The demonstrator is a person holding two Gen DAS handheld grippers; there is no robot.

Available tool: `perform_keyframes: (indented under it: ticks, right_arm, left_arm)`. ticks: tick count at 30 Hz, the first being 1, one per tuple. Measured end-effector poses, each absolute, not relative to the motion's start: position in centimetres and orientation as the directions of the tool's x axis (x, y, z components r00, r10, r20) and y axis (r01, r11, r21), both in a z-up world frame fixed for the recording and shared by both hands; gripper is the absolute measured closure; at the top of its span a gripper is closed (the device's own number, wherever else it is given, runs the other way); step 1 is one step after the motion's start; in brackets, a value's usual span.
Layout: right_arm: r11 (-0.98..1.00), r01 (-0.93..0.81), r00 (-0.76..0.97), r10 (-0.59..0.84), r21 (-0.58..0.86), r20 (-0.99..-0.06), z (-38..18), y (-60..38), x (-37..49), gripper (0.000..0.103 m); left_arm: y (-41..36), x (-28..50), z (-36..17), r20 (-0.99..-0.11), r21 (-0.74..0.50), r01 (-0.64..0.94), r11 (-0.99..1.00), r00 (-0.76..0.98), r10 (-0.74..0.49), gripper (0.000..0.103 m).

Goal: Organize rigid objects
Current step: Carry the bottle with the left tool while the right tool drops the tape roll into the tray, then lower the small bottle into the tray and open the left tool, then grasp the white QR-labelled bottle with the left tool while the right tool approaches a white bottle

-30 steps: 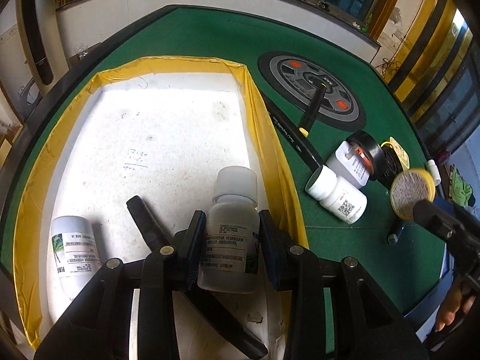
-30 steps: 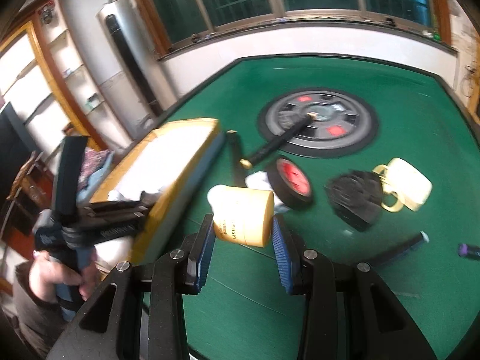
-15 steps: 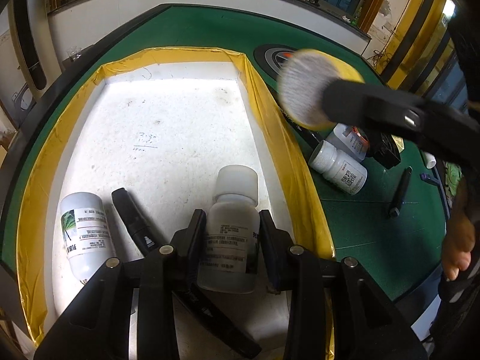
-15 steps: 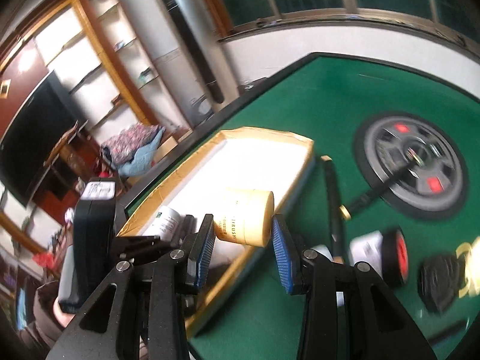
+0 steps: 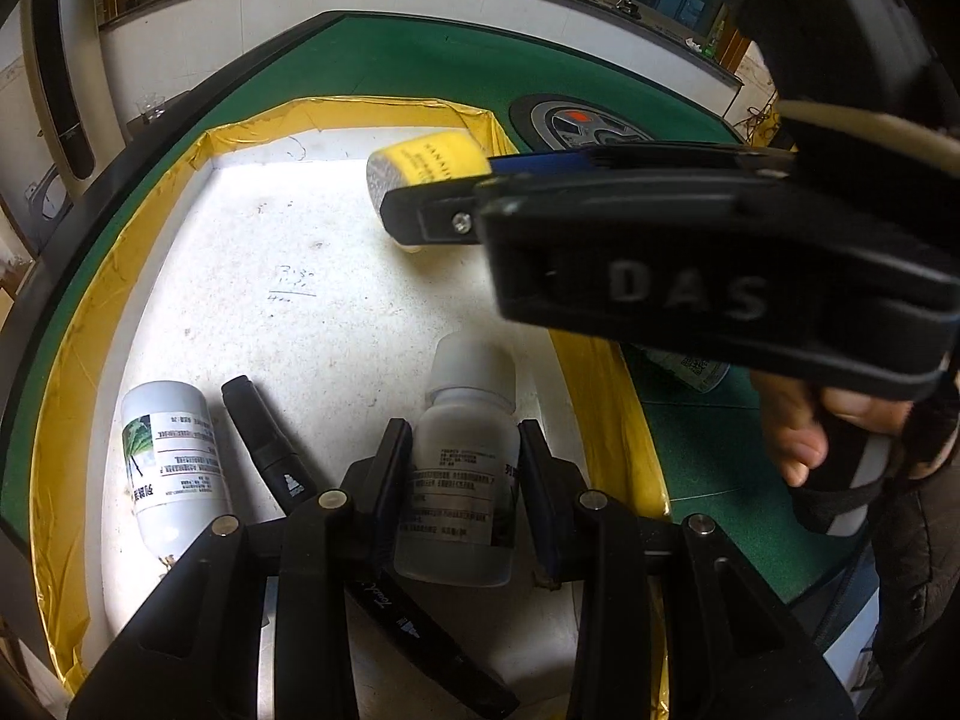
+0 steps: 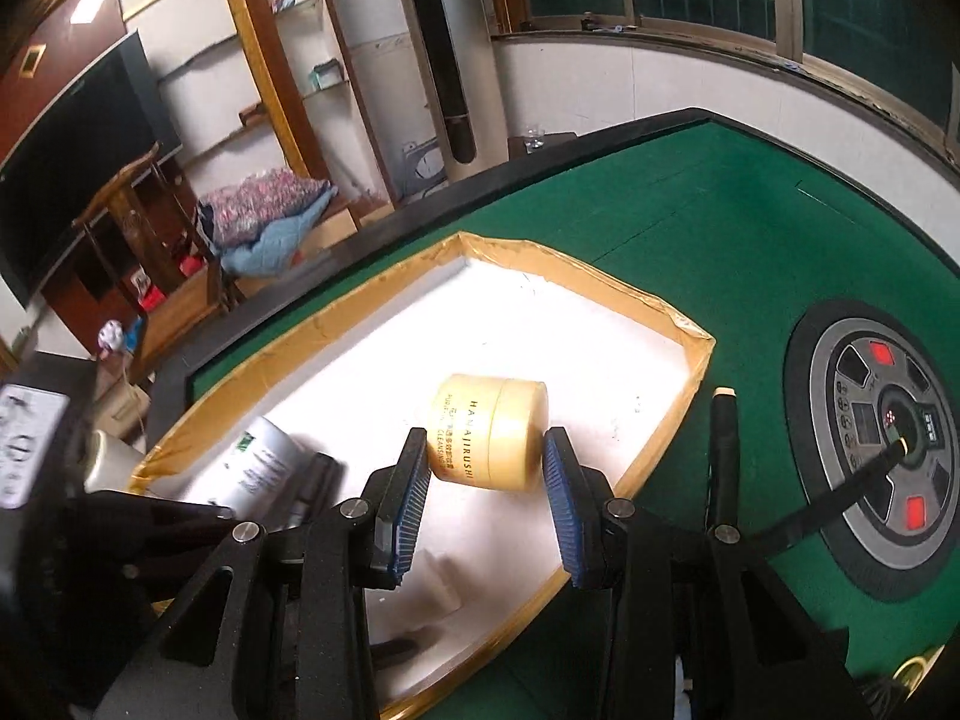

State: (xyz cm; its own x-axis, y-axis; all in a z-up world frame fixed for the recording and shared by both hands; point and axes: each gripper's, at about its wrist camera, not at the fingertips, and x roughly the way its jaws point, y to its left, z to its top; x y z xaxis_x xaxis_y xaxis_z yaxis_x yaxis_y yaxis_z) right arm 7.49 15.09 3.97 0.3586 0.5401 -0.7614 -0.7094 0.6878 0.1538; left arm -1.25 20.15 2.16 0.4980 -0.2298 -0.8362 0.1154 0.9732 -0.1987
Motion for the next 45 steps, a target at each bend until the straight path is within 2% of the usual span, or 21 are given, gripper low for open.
perform_keyframes:
  ticks: [9, 17, 20, 22, 24, 29, 31, 35, 37, 40, 45]
  right_arm:
    - [0.68, -0.733, 0.41, 0.456, 0.012, -0.79, 2.8, 16.0, 7.5, 0.069]
    - [0.686, -0.728, 0.442, 0.464, -0.005, -0.767, 3.9, 15.2, 7.0, 0.068]
    - [0.696, -0.717, 0.454, 0.49, 0.02, -0.744, 5.0, 14.4, 6.5, 0.061]
    - [0.708, -0.705, 0.464, 0.507, 0.045, -0.727, 5.8, 13.4, 6.1, 0.06]
    - [0.719, -0.691, 0.473, 0.524, 0.07, -0.708, 6.8, 12.1, 5.3, 0.056]
    - [0.765, -0.622, 0.498, 0.552, 0.168, -0.668, 8.3, 7.0, 3.1, 0.041]
    - [0.773, -0.599, 0.512, 0.568, 0.206, -0.645, 8.3, 4.4, 2.0, 0.039]
    - [0.824, -0.512, 0.554, 0.533, 0.243, -0.64, 7.6, -0.9, -0.1, 0.028]
    - [0.843, -0.467, 0.574, 0.519, 0.267, -0.634, 7.2, -3.3, -1.0, 0.027]
    - [0.867, -0.396, 0.605, 0.494, 0.302, -0.625, 6.5, -6.6, -2.3, 0.016]
    - [0.889, -0.31, 0.635, 0.458, 0.339, -0.621, 5.0, -9.4, -3.7, 0.014]
  left_arm:
    - [20.4, -1.3, 2.1, -0.834, -0.206, 0.113, 0.972, 0.5, -0.235, 0.069]
    - [20.7, -1.3, 2.1, -0.83, -0.22, 0.11, 0.969, 0.501, -0.245, 0.069]
    - [21.3, -1.3, 2.0, -0.82, -0.253, 0.105, 0.962, 0.505, -0.27, 0.064]
    - [21.5, -1.4, 2.0, -0.81, -0.293, 0.104, 0.951, 0.502, -0.304, 0.054]
    - [21.7, -1.5, 2.1, -0.808, -0.308, 0.094, 0.947, 0.5, -0.312, 0.048]
    - [22.0, -2.1, 2.4, -0.813, -0.288, 0.075, 0.955, 0.508, -0.285, 0.045]
    - [22.1, -2.6, 2.8, -0.81, -0.27, 0.071, 0.96, 0.523, -0.266, 0.037]
    - [22.0, -3.4, 3.7, -0.802, -0.236, 0.067, 0.969, 0.549, -0.233, 0.036]
    - [21.9, -3.5, 4.6, -0.792, -0.22, 0.055, 0.974, 0.572, -0.211, 0.036]
    - [21.7, -3.7, 5.9, -0.768, -0.219, 0.041, 0.975, 0.609, -0.198, 0.035]
    - [18.6, -3.5, 7.6, -0.746, -0.237, 0.116, 0.965, 0.614, -0.257, 0.03]
